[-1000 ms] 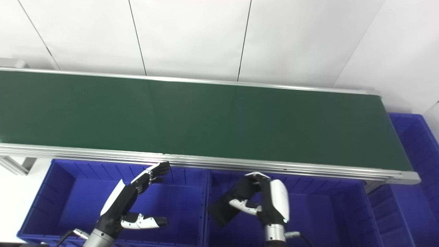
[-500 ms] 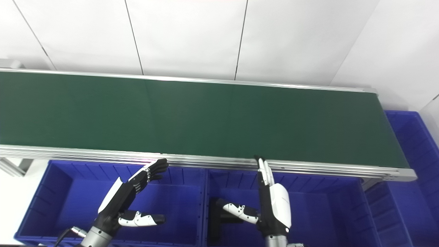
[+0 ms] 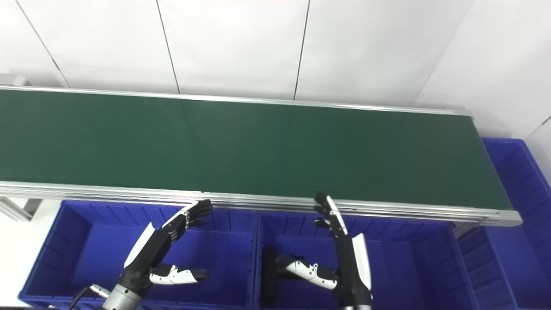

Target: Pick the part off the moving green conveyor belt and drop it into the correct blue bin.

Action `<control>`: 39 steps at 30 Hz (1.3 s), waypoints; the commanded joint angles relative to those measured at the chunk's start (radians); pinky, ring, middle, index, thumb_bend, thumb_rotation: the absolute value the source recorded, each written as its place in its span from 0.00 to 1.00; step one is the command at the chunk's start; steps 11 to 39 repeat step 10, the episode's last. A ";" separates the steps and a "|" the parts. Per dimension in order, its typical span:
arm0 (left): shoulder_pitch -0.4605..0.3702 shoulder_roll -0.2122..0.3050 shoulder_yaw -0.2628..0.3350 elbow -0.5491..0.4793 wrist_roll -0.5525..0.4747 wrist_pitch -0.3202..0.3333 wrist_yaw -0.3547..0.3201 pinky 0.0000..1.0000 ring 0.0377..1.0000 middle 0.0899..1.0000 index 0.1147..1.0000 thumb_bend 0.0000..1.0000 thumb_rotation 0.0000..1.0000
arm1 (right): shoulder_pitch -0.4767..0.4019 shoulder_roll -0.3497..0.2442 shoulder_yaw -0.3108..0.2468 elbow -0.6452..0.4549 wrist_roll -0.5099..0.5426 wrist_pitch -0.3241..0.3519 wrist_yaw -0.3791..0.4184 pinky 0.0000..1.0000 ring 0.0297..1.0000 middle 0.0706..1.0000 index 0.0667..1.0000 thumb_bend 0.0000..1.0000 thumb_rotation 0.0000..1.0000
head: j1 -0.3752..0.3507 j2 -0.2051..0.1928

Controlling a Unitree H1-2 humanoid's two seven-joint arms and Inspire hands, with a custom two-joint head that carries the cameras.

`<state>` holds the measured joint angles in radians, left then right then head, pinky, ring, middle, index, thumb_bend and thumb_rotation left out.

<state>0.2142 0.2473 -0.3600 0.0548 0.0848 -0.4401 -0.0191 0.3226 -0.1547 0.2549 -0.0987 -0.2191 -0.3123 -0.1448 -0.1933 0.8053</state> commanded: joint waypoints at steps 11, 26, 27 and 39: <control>-0.005 -0.007 0.012 -0.020 -0.006 -0.030 -0.013 0.82 0.87 0.87 0.87 0.77 0.43 | -0.013 -0.002 -0.015 0.041 0.082 -0.029 0.126 0.83 0.86 0.87 0.91 0.96 0.37 | 0.005 -0.001; -0.005 -0.007 0.012 -0.020 -0.006 -0.030 -0.013 0.82 0.87 0.87 0.87 0.77 0.43 | -0.013 -0.002 -0.015 0.041 0.082 -0.029 0.126 0.83 0.86 0.87 0.91 0.96 0.37 | 0.005 -0.001; -0.005 -0.007 0.012 -0.020 -0.006 -0.030 -0.013 0.82 0.87 0.87 0.87 0.77 0.43 | -0.013 -0.002 -0.015 0.041 0.082 -0.029 0.126 0.83 0.86 0.87 0.91 0.96 0.37 | 0.005 -0.001; -0.005 -0.007 0.012 -0.020 -0.006 -0.030 -0.013 0.82 0.87 0.87 0.87 0.77 0.43 | -0.013 -0.002 -0.015 0.041 0.082 -0.029 0.126 0.83 0.86 0.87 0.91 0.96 0.37 | 0.005 -0.001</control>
